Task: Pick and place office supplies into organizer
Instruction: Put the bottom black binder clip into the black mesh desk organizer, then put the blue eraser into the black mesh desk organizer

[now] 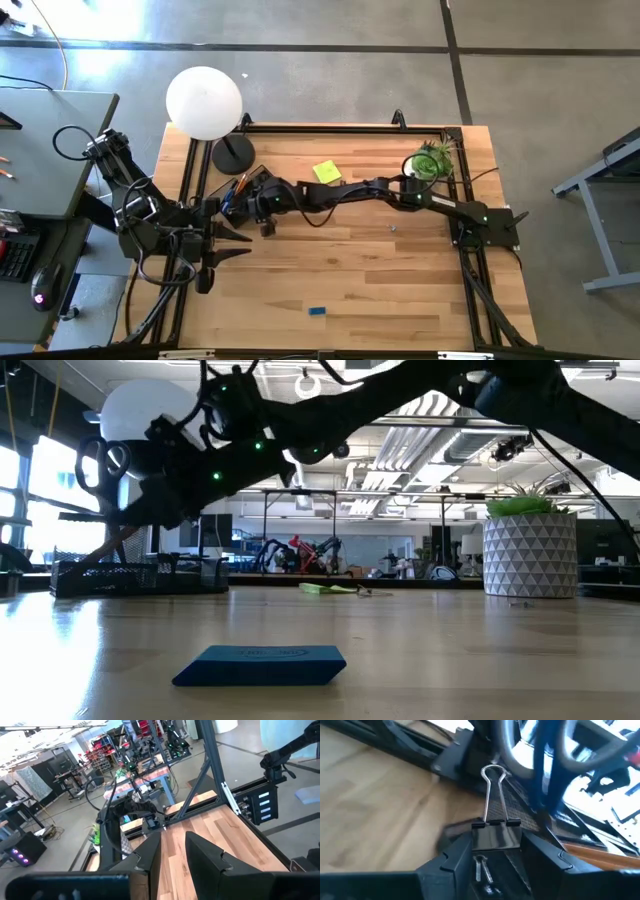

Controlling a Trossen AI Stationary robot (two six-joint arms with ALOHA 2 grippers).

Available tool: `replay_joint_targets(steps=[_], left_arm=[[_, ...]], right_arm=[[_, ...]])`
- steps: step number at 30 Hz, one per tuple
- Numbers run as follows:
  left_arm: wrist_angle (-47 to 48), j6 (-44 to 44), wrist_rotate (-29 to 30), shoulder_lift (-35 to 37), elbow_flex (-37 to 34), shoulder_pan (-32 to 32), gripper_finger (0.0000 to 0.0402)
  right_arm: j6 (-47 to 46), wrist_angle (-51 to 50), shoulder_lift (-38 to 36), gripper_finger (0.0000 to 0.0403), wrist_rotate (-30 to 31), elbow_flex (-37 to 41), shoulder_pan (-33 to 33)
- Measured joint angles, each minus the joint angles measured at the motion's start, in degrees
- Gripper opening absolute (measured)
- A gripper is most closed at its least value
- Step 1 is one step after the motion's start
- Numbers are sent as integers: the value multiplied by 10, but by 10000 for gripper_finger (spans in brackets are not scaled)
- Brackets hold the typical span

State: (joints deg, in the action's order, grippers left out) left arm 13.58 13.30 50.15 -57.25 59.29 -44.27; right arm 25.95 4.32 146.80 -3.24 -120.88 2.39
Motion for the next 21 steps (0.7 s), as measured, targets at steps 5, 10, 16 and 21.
replay_joint_targets(steps=[5,10,16,21], left_arm=[[1,-2,0,0,0,0,79],[1,-3,0,0,0,0,79],[1,-5,0,0,0,0,79],[2,13,1,0,0,0,79]], right_arm=[[0,-19,0,153,1,-1,15],[-4,-10,0,176,-1,-1,25],[-4,-9,0,185,-2,-1,27],[-6,-35,0,186,-2,-1,26]])
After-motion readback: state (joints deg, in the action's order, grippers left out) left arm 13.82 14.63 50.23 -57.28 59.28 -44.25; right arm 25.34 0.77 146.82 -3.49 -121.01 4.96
